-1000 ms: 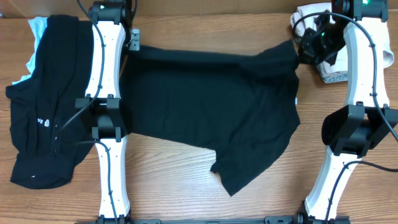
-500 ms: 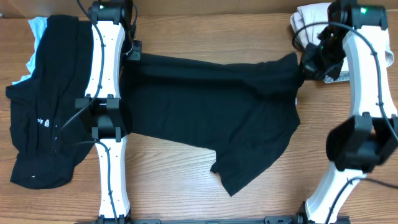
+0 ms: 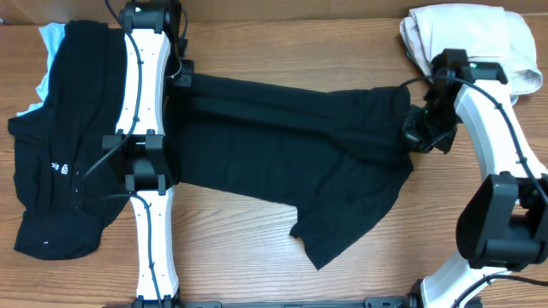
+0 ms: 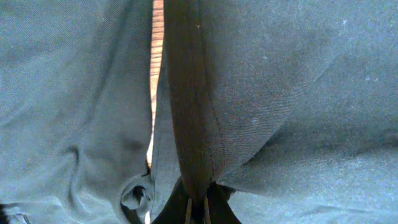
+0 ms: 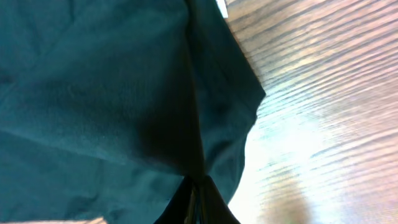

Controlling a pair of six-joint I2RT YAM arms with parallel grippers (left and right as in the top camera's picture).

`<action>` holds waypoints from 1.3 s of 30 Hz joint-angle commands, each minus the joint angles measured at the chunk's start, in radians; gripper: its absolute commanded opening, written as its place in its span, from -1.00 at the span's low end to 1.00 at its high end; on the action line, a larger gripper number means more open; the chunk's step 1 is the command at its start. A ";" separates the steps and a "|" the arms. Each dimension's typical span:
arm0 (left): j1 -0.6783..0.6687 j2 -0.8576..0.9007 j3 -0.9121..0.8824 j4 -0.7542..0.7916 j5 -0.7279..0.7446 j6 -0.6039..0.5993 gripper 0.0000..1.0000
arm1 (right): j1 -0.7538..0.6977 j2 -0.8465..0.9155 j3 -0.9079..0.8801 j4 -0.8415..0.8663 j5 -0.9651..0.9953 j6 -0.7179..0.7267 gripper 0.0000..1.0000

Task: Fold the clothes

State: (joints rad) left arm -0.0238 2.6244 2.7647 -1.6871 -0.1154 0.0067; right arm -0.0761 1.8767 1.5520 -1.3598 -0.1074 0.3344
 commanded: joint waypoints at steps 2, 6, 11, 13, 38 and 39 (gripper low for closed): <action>0.011 -0.008 -0.013 -0.002 0.006 0.016 -0.92 | 0.003 -0.021 -0.061 0.062 0.002 0.020 -0.90; 0.011 -0.008 -0.053 0.004 0.006 0.016 -0.92 | 0.003 -0.021 -0.084 0.105 0.002 0.031 -0.83; 0.010 -0.008 -0.116 0.015 0.013 0.015 -0.83 | 0.003 -0.021 -0.125 0.172 0.021 0.067 -0.72; 0.010 -0.008 -0.129 0.016 0.013 0.012 -0.80 | 0.003 -0.021 -0.147 0.188 0.021 0.068 -0.72; 0.011 -0.108 0.229 -0.003 0.292 0.060 1.00 | 0.004 -0.290 -0.053 0.205 -0.063 -0.061 0.16; 0.011 -0.137 0.249 -0.003 0.292 0.032 1.00 | 0.004 -0.336 -0.052 0.189 -0.063 -0.050 0.18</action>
State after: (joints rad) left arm -0.0235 2.6041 2.9215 -1.6836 0.1429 0.0586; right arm -0.0761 1.6764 1.4528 -1.1530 -0.1589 0.2836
